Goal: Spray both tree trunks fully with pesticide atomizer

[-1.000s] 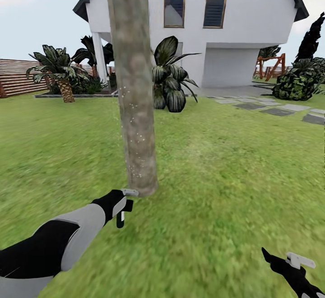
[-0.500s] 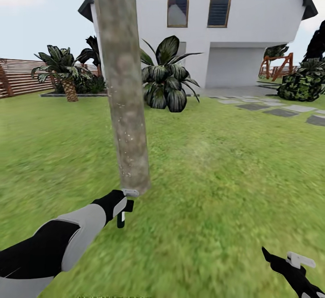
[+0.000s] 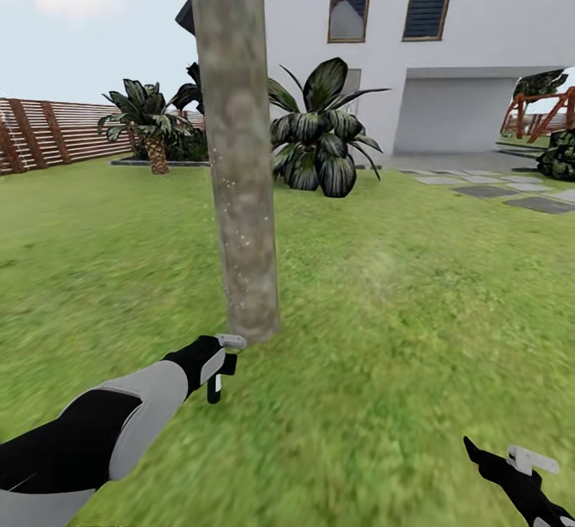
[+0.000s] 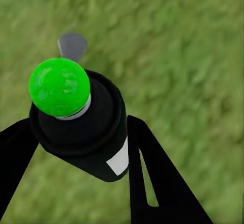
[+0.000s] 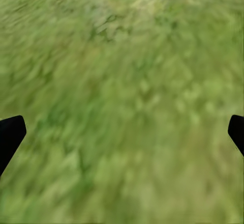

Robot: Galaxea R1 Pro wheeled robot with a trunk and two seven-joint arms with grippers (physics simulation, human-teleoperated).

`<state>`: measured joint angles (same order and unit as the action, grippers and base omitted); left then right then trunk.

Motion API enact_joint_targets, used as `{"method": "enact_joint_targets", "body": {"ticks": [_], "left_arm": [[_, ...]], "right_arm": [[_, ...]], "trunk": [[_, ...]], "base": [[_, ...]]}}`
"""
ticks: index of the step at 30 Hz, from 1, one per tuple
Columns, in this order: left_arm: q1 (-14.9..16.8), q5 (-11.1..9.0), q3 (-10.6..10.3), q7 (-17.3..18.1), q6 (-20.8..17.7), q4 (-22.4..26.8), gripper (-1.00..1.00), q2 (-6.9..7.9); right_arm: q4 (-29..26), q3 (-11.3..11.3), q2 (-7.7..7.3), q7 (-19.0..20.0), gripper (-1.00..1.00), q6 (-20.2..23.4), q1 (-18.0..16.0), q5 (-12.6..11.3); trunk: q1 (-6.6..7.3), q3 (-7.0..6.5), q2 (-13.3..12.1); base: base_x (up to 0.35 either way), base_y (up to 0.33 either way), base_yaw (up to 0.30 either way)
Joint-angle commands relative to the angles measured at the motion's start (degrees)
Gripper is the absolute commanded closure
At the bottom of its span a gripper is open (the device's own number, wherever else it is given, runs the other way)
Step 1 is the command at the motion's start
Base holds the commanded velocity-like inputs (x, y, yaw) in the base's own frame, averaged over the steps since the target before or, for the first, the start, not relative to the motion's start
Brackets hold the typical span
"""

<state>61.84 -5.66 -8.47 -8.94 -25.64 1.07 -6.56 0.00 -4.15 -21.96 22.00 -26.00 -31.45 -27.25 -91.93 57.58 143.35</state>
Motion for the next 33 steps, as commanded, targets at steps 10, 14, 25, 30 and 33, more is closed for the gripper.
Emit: {"method": "enact_joint_targets", "body": {"ticks": [10, 14, 25, 30, 33], "left_arm": [[0.0, -0.6, -0.5, -0.3, -0.3, 0.1, 1.00, -0.79], [0.0, -0.6, -0.5, -0.3, -0.3, 0.1, 1.00, -0.82], [0.0, -0.6, -0.5, -0.3, -0.3, 0.1, 1.00, -0.82], [0.0, -0.6, -0.5, -0.3, -0.3, 0.1, 1.00, -0.82], [0.0, -0.6, -0.5, -0.3, -0.3, 0.1, 1.00, -0.82]], "right_arm": [[0.0, -0.4, -0.02, 0.5, -1.00, 0.0, 0.0, -0.3], [0.1, -0.4, -0.02, 0.5, -1.00, 0.0, 0.0, -0.3], [0.0, -0.4, -0.02, 0.5, -1.00, 0.0, 0.0, -0.3], [0.1, -0.4, -0.02, 0.5, -1.00, 0.0, 0.0, -0.2], [0.1, -0.4, -0.02, 0.5, -1.00, 0.0, 0.0, -0.2]], "trunk": [[0.00, 0.07, 0.0], [0.00, 0.07, 0.0], [0.00, 0.07, 0.0], [0.00, 0.07, 0.0], [0.00, 0.07, 0.0]], "base": [[0.095, -0.291, 0.129], [0.002, -0.320, 0.250], [0.092, -0.311, 0.253], [0.206, -0.275, 0.233], [0.209, -0.273, 0.220]]}}
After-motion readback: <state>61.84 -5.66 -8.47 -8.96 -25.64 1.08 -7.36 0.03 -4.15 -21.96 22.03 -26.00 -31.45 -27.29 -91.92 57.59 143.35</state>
